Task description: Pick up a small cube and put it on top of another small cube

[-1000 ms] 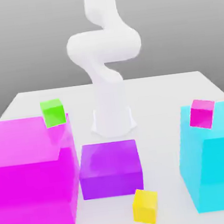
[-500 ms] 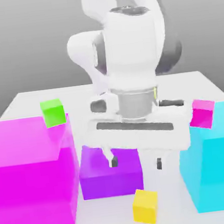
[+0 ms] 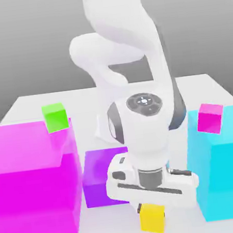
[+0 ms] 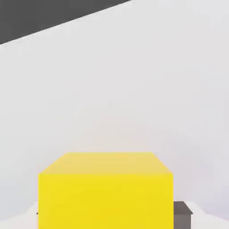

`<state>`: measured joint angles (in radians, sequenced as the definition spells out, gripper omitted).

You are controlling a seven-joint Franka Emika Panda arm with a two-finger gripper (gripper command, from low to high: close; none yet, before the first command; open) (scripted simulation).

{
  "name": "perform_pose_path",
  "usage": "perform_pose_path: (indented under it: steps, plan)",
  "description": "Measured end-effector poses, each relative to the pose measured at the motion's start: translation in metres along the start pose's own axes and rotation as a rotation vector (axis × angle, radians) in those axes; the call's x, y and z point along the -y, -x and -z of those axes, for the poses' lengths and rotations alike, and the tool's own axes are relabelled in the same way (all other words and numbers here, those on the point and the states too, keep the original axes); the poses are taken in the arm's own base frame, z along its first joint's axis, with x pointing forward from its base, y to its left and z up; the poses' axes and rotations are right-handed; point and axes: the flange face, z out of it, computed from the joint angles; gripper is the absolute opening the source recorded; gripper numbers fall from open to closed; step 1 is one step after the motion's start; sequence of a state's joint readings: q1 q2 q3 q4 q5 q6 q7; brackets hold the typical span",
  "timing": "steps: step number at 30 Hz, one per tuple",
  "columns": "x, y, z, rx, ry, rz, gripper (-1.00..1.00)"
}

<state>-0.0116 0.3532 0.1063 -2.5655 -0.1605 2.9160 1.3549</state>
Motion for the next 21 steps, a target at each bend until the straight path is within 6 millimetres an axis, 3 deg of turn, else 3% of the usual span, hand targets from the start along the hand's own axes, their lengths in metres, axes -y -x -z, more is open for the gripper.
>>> perform_pose_path:
  steps: [5,7,11,17,21]
  plan:
    - [0.0,0.0,0.05,0.0,0.0,0.0,-1.0]
    - [-0.001,-0.018,0.065,-0.005,0.006,-0.008,-1.0]
    - [-0.014,-0.07,0.121,-0.041,-0.01,-0.094,-1.0]
    - [-0.046,-0.121,0.216,-0.071,-0.06,-0.206,-1.0]
    - [-0.094,-0.137,0.254,-0.06,-0.041,-0.394,-1.0]
